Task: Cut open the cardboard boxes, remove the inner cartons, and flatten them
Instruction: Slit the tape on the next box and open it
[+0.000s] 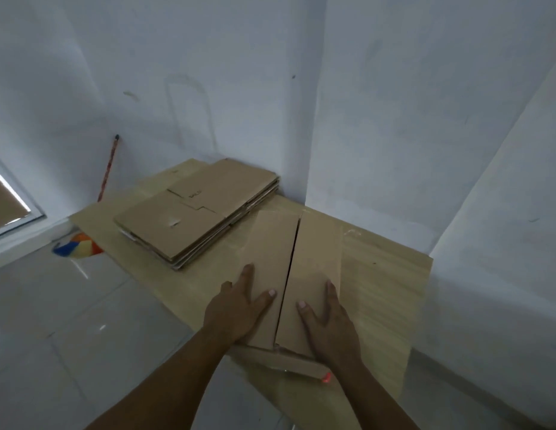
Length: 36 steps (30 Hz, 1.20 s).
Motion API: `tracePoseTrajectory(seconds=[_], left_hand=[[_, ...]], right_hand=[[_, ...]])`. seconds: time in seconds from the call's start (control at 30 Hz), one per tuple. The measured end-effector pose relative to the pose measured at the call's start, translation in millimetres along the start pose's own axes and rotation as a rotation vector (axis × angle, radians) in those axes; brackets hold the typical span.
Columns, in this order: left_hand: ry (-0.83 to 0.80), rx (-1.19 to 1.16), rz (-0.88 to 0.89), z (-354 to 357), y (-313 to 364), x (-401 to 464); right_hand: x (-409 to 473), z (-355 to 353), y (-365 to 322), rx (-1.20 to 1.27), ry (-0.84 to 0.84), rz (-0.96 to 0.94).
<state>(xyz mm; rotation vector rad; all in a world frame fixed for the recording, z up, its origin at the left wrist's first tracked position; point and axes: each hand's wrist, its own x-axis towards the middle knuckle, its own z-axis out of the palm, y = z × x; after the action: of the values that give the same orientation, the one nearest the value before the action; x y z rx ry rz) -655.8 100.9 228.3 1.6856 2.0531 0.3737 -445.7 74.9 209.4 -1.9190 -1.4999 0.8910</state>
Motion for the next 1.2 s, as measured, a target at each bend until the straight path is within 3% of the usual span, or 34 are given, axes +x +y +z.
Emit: tracePoseTrajectory(seconds=[0.53,0.7,0.83,1.03,1.2], left_hand=[[-0.290,0.034,0.310,-5,8,194],[-0.146,0.229,0.432,1,14,201],[-0.200,0.283,0.347,6,31,192],[-0.293,0.158,0.359,7,41,198],[-0.492,-0.160,0.325,11,59,205]], right_hand=[[97,51,-57,0.023,0.235,0.375],[105,57,-63,0.148,0.322,0.505],[109,59,-61,0.297,0.365,0.564],[109,43,-68,0.343,0.412,0.526],[111,-1,-77,0.158,0.401,0.488]])
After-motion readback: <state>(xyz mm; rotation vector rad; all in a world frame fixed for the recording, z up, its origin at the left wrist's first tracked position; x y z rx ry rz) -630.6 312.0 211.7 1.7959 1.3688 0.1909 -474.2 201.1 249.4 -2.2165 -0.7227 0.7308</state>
